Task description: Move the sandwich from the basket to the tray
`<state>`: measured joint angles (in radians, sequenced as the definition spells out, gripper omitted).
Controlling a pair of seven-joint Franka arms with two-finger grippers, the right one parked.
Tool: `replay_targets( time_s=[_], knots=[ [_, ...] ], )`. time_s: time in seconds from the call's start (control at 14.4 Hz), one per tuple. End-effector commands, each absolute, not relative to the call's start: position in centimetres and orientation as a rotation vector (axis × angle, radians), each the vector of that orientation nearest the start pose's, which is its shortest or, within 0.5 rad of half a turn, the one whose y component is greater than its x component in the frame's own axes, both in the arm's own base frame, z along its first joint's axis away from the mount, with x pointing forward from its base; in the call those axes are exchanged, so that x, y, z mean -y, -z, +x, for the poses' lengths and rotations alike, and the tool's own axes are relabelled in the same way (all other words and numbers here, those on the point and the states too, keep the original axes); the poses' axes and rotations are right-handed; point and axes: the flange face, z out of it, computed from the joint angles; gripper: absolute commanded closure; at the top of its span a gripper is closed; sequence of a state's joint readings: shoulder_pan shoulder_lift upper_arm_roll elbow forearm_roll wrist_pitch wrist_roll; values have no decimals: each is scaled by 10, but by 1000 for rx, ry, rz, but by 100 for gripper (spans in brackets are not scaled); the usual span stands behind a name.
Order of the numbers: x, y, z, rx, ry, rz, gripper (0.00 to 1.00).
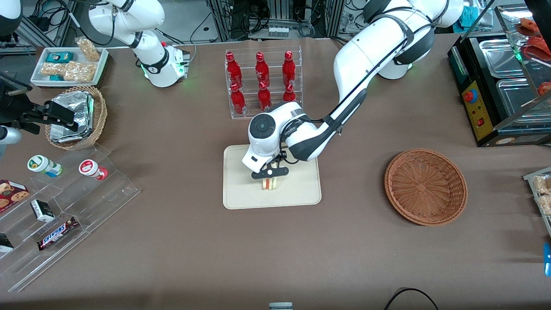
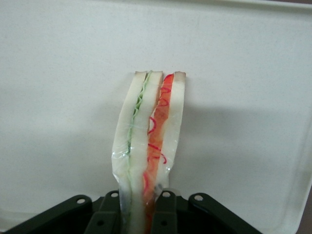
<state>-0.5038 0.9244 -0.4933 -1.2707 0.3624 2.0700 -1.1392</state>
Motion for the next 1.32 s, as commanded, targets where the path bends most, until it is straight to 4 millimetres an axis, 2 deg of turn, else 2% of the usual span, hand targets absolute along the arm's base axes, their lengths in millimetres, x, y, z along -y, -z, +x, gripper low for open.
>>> replay_targets(
  time_s=[0.0,0.14,0.28,0.42,0.63,0.7,0.77,0.9,0.97,1.11,1.25],
  knots=[
    [563,-245,500,225,-77,-3163,0],
    [559,-260,506,226,-49,-3165,0],
    [554,-288,510,224,-12,-3166,0],
    [532,-318,526,266,17,-3142,0],
    [511,-350,521,239,32,-3080,0],
    [489,-358,534,295,16,-3064,0],
    [471,-361,537,370,-35,-3030,0],
    [447,-371,542,415,-80,-2977,0],
    [417,-374,554,468,-91,-2952,0],
    [370,-382,550,391,-103,-2918,0],
    [316,-402,550,323,-148,-2926,0]
  ],
)
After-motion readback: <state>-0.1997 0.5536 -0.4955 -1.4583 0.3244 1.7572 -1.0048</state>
